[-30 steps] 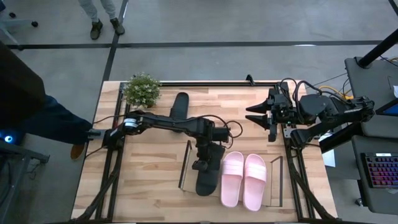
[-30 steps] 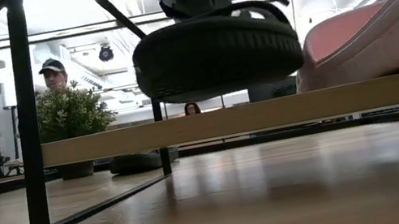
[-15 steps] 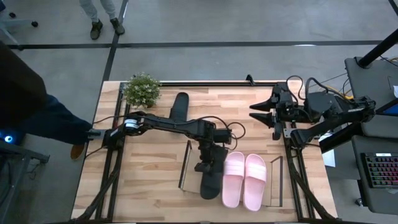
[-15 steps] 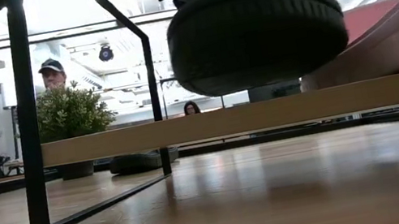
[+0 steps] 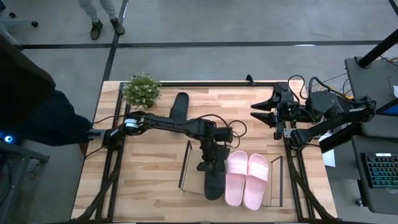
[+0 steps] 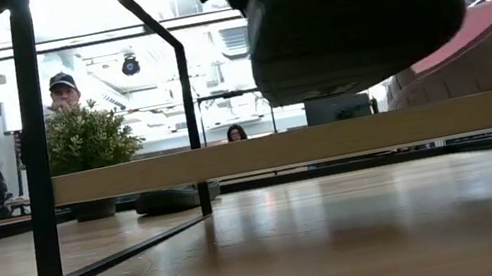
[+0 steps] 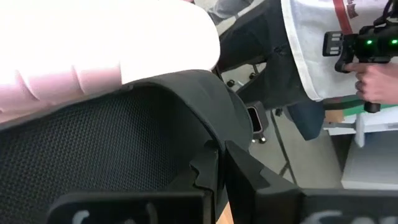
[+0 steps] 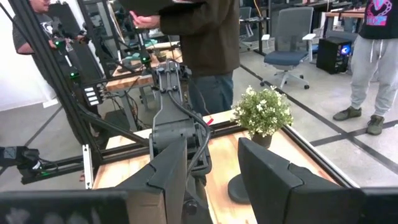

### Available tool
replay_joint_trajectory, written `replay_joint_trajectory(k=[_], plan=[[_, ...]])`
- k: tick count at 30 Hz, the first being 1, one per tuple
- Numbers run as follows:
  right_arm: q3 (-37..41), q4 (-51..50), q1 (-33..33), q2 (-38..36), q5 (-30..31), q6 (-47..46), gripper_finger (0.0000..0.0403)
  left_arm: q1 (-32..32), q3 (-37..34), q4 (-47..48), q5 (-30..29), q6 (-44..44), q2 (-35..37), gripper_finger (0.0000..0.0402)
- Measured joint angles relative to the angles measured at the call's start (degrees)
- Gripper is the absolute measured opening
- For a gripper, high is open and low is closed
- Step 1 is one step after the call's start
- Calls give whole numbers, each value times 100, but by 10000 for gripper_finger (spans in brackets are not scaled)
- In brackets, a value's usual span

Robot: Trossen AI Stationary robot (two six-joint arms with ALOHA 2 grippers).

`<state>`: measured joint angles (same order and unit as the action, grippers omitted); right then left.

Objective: Pick and place slides into the shelf
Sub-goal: Put the right black slide on the shelf beside the pink slide

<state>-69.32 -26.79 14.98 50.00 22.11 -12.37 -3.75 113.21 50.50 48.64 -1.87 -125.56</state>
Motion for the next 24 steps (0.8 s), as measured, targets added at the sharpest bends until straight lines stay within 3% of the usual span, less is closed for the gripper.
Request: replay_joint_trajectory(k=[6, 24], plan=[[0, 0, 0, 0, -2, 23, 137, -2, 0, 309, 42, -284, 0, 0], [0, 0, 0, 0, -4, 40, 137, -24, -369, -162, -15, -751, 9, 0]])
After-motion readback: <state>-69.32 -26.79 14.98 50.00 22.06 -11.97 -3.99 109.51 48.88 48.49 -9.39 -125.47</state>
